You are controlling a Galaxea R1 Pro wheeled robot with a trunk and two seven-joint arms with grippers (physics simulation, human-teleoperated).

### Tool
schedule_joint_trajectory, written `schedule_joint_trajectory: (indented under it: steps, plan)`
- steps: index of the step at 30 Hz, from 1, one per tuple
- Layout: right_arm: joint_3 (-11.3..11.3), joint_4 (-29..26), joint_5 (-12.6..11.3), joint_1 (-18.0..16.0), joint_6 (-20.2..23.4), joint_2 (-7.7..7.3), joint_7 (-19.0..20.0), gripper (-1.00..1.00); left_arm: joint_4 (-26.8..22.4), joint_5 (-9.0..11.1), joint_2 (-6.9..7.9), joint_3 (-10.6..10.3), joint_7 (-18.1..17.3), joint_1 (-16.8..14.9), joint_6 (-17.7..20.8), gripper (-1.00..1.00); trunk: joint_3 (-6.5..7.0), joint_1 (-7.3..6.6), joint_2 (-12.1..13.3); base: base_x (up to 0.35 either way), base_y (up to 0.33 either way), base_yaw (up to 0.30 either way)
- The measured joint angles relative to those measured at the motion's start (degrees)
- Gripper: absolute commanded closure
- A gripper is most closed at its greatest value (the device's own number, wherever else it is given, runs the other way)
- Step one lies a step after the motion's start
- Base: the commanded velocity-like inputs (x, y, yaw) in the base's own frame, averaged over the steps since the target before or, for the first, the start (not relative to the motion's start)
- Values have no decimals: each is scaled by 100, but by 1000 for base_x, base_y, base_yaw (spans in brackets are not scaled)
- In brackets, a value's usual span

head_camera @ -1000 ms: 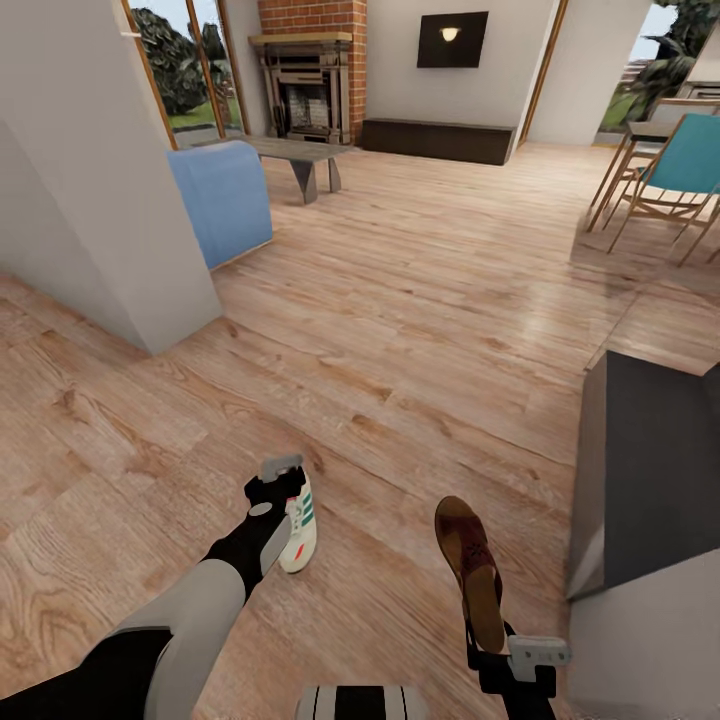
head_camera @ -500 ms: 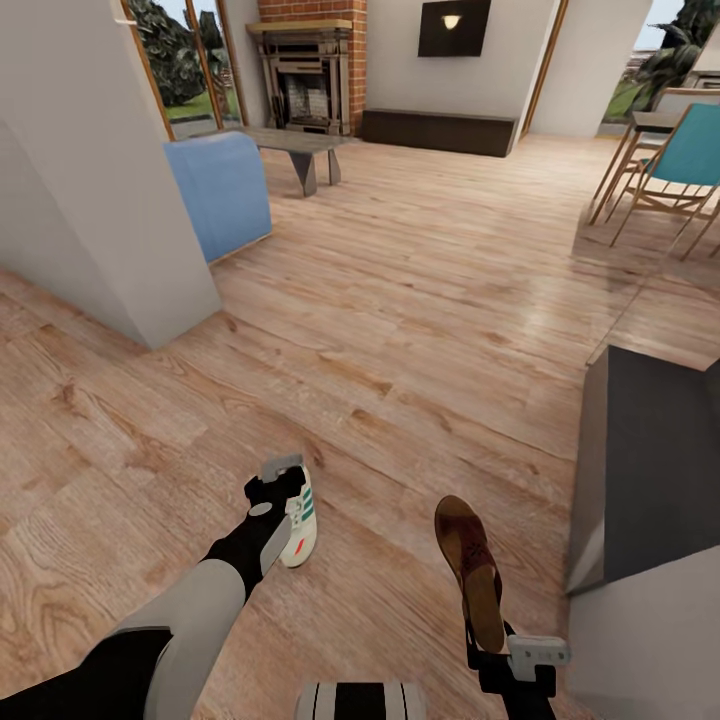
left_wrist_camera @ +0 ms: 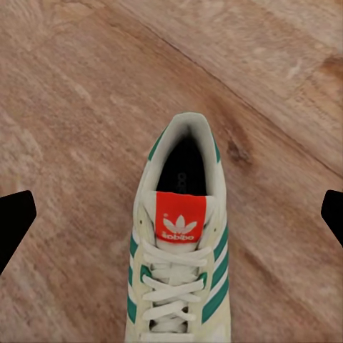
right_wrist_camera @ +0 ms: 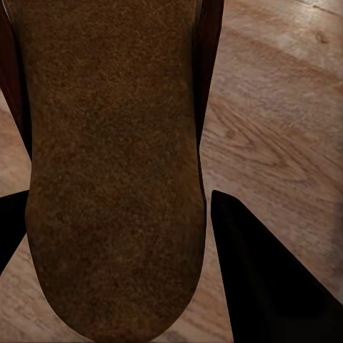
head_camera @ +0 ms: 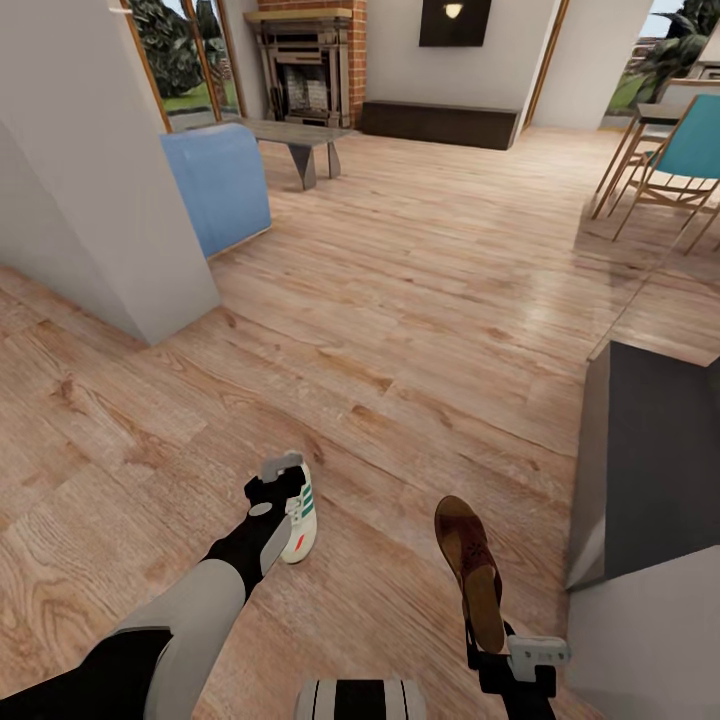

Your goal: Pick up the two gym shoes and the two sandals from the corridor floor and place them onto the hallstand (shoe rack) in the corridor, making sure they are on the rack and not on the floor. Arrange them so the two gym shoes are next to each other and the two sandals are next to each other.

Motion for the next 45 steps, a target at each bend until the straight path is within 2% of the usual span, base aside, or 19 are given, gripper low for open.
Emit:
schedule_joint_trajectory:
  steps: [29,45]
  plan:
    - [8,0,0,3,-2,3,6,100,13,1,0,9,-8,0,-3,-100,-17,0,0,0,0,0]
    - [170,0,4,3,7,0,-3,100,24,7,0,5,-7,0,-47,-100,-123,0,0,0,0,0]
